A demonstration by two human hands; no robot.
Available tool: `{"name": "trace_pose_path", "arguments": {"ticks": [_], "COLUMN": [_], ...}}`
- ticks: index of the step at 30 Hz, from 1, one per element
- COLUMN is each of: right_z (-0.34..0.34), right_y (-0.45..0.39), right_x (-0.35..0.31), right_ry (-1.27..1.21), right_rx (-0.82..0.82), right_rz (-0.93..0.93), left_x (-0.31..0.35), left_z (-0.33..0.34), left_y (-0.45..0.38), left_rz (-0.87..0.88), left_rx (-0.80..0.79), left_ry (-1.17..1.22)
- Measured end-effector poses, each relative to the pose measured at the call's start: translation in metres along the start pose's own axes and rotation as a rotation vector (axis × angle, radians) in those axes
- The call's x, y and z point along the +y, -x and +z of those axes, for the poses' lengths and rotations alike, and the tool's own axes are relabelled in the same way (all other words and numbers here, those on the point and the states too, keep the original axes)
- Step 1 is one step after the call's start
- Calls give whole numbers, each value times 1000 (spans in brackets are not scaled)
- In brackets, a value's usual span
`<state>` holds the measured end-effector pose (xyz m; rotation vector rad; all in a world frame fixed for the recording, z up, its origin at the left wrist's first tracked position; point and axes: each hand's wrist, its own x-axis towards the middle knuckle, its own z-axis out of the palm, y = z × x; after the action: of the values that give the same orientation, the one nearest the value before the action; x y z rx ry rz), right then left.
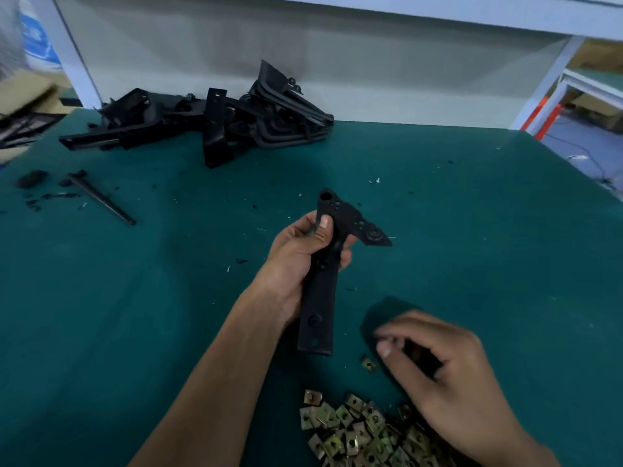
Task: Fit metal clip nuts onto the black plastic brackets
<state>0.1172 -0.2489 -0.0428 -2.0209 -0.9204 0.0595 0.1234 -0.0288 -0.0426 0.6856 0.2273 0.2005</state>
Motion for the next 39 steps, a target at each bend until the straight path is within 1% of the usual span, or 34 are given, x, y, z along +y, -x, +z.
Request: {"name": "trace_pose_path", "arguments": {"ticks": [4, 5, 6, 8, 12, 14, 17, 21, 23, 25, 27, 30, 32, 34, 36, 39], "right_z": [-14, -16, -17, -17, -11, -12, -10, -3, -3, -6, -6, -5, -2, 6, 17, 28], "right_y": [7, 8, 8, 6, 8, 8, 9, 8, 8, 3, -8, -35, -58, -80, -97, -114], "right_x": [7, 7, 7, 6, 7, 4, 2, 3, 9, 11, 12, 18, 21, 22, 21, 19], "right_ry": [50, 81, 104, 78, 55, 77, 107, 44, -11, -115, -346, -781, -970, -1048, -1132, -1271], "right_rx": [-288, -336, -345, -287, -220, -227, -293, -251, -212, -170, -105, 118, 216, 247, 237, 141], "right_rz": [82, 86, 80, 67, 64, 49, 33, 33, 74, 142, 207, 331, 386, 415, 434, 425], "left_x": [-3, -3, -3, -3, -5, -5, -5, -5, -4, -3, -2, 1, 5, 8, 10, 14], "left_z": [4, 5, 6, 6, 4, 3, 3, 4, 3, 3, 3, 1, 1, -1, -3, -7], "left_y": [2, 3, 3, 3, 3, 2, 1, 3, 4, 5, 5, 4, 4, 5, 7, 7], "left_rz": [-2, 5, 10, 18, 33, 36, 47, 52, 49, 44, 33, 6, 2, 25, 60, 84], "left_rx": [17, 16, 12, -1, -24, -33, -41, -53, -64, -71, -62, -59, -67, -59, -57, -74], "left_ry": [-89, -117, -141, -184, -240, -257, -294, -320, -319, -325, -332, -306, -281, -286, -295, -307]}}
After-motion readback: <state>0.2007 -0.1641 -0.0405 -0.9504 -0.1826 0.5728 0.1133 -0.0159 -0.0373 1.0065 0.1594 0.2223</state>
